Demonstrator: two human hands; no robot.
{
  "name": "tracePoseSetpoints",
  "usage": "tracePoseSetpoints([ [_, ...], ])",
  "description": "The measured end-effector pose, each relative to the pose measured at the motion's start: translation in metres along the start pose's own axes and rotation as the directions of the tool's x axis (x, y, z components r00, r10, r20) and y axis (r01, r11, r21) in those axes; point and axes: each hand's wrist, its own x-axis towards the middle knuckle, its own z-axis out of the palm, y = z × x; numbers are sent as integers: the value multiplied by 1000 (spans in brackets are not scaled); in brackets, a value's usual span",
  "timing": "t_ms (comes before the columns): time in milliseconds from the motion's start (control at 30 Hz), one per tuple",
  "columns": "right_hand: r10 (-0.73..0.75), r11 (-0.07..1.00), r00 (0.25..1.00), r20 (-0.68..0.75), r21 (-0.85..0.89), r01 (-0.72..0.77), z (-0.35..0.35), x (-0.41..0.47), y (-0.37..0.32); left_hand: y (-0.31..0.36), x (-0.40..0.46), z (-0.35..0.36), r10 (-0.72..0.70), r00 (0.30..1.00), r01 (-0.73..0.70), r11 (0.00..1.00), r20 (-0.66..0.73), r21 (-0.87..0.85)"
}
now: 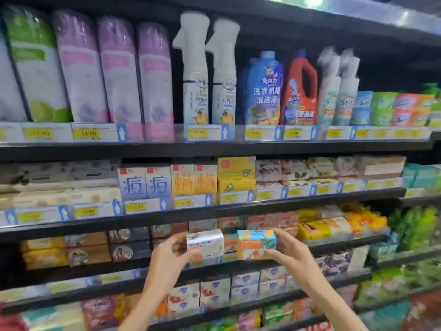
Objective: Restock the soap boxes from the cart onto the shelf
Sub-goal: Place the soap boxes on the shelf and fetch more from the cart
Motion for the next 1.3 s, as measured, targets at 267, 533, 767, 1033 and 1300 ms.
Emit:
tracePoseSetpoints([
  [267, 3, 1000, 993, 121, -16, -1, 12, 62, 19, -16, 30, 8, -71, 989, 80, 994, -132, 69],
  [533, 1, 1000, 990, 139, -13, 0, 14, 82, 26, -25, 50, 28, -123, 981, 140, 985, -153, 101],
  [767, 0, 999, 995, 96, -38, 4, 19, 85, 37, -32, 42, 51, -100, 950, 125, 990, -297, 68],
  [1033, -21, 994, 1000, 13, -105, 22, 28, 87, 37, -41, 44, 61, -70, 923, 124, 985, -379, 121],
  [1300, -40, 982, 999, -11, -187, 37, 40, 90, 43, -44, 44, 65, -55, 905, 135, 977, -421, 163],
])
